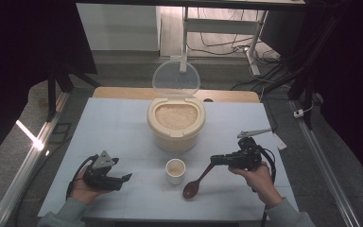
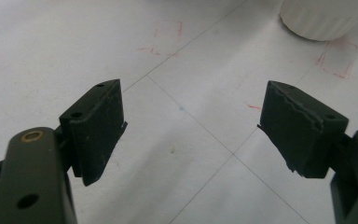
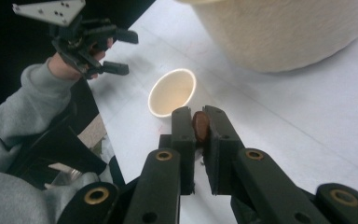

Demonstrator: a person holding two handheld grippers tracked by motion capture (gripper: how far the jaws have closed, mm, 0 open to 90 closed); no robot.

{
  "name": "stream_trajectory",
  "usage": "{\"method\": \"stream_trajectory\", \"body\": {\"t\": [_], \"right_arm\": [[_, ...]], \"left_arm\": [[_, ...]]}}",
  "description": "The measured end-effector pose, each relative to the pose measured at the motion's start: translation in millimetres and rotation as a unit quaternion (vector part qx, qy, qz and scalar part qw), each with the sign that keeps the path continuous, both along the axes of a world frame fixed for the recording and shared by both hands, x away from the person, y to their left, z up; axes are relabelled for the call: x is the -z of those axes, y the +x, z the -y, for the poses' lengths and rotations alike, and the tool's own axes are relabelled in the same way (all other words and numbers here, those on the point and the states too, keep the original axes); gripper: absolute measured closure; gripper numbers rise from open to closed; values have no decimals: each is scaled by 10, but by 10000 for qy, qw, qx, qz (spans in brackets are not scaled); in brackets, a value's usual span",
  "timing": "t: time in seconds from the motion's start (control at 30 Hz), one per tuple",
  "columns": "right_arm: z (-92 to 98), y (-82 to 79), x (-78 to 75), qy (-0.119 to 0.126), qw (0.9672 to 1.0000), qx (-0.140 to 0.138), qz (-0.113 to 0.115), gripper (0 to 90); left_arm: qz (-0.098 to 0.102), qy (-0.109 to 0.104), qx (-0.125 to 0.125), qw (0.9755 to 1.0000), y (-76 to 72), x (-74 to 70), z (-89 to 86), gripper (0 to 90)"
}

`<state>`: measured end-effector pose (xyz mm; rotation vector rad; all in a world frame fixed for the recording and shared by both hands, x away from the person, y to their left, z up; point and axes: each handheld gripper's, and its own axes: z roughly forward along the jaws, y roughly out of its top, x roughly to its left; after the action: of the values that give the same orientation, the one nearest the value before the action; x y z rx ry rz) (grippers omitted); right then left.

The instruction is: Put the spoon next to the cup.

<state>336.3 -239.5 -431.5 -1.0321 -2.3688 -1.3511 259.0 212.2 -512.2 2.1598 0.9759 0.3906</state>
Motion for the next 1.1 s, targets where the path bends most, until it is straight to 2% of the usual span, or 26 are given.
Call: {"method": "stream_trajectory", "body": {"t": [0.1, 0.2, 0.37, 0.57, 0.73, 0.83, 0.9, 1.03, 1.1], "right_arm": [[-89, 27, 60, -111, 9999, -71, -23, 829], [-146, 81, 103, -32, 9999, -90, -94, 823], [-204, 199, 191, -225, 9997, 53, -123, 775], [-279, 320, 336, -437, 9988, 214, -18, 712], [-337, 400, 483, -768, 9966, 270, 113, 635], [-351, 446, 580, -806, 9961, 328, 123, 609], [-371, 459, 639, -902, 9951, 355, 192, 575], [-442, 459, 731, -1266, 9903, 407, 396, 504], [-480, 446, 748, -1417, 9872, 433, 590, 483]], "left_arm": [[7, 1, 8, 10000, -3, 1, 5, 216], [8, -2, 8, 10000, -5, 0, 1, 216], [4, 18, 15, 10000, -1, 2, -2, 217], [8, 18, 13, 10000, -4, 1, -2, 217], [6, 18, 22, 10000, -4, 5, 0, 216], [9, 20, 25, 10000, -6, 3, -1, 216], [8, 22, 19, 10000, -5, 4, -3, 216], [7, 26, 19, 10000, -4, 5, -2, 216], [13, 12, 15, 10000, -7, 4, -2, 216]]}}
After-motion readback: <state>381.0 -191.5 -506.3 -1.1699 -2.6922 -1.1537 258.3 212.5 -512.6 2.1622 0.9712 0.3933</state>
